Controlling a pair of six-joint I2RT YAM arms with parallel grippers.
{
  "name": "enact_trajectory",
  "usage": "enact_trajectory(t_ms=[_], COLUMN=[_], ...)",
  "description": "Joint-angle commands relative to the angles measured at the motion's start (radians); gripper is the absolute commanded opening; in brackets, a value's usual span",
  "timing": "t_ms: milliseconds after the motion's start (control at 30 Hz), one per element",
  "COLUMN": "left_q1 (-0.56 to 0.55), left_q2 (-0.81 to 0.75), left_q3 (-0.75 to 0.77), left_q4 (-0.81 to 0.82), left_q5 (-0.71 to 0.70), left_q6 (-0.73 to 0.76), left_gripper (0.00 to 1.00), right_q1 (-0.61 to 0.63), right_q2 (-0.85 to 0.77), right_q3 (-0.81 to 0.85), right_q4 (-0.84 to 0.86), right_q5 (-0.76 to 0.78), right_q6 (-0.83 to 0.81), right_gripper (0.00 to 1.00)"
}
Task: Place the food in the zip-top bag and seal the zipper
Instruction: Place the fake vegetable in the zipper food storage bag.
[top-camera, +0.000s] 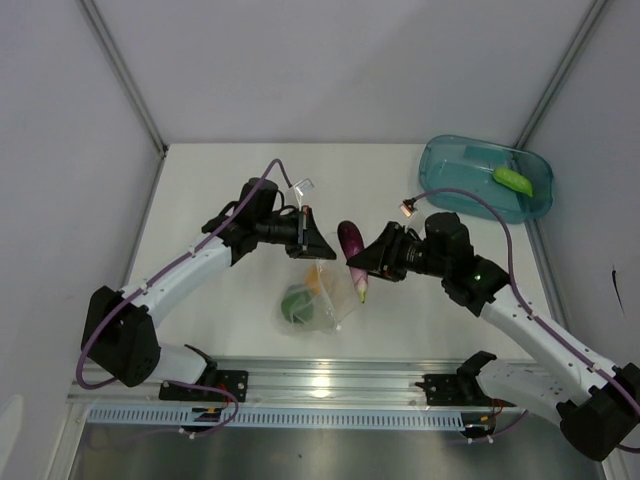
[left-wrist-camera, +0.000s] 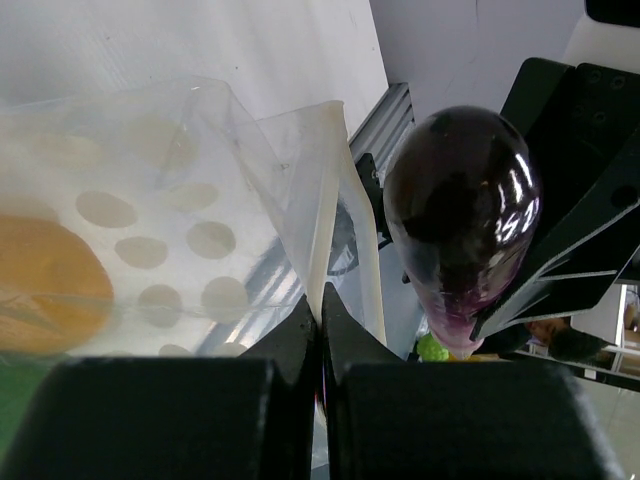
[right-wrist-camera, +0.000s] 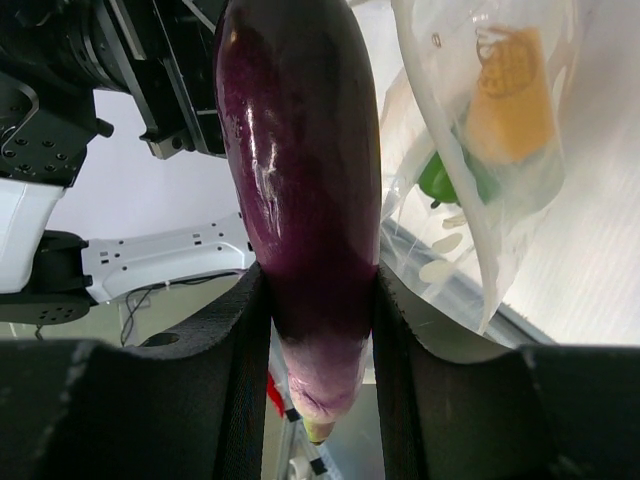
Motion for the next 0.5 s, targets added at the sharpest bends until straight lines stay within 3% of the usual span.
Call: enact_trajectory(t_ms=[0,467], left_q1=[-0.008,-0.008], left_q2=[-0.001,-0.017], left_q3=[0.039,0.036], left_q4=[0.032,0.033], left_q5=[-0.006,-0.034], left_q6=[0.003,0.012], left_gripper=[0.01,0.01], right_q1=[0.011,0.066], right_q2=[-0.032,-0.082], right_q3=[0.050,-0.045], right_q4=[-0.043,-0.079], right_q5=[0.022,-0.049], right_q6=[0.052,0.160], right_gripper=[0.00,0.00])
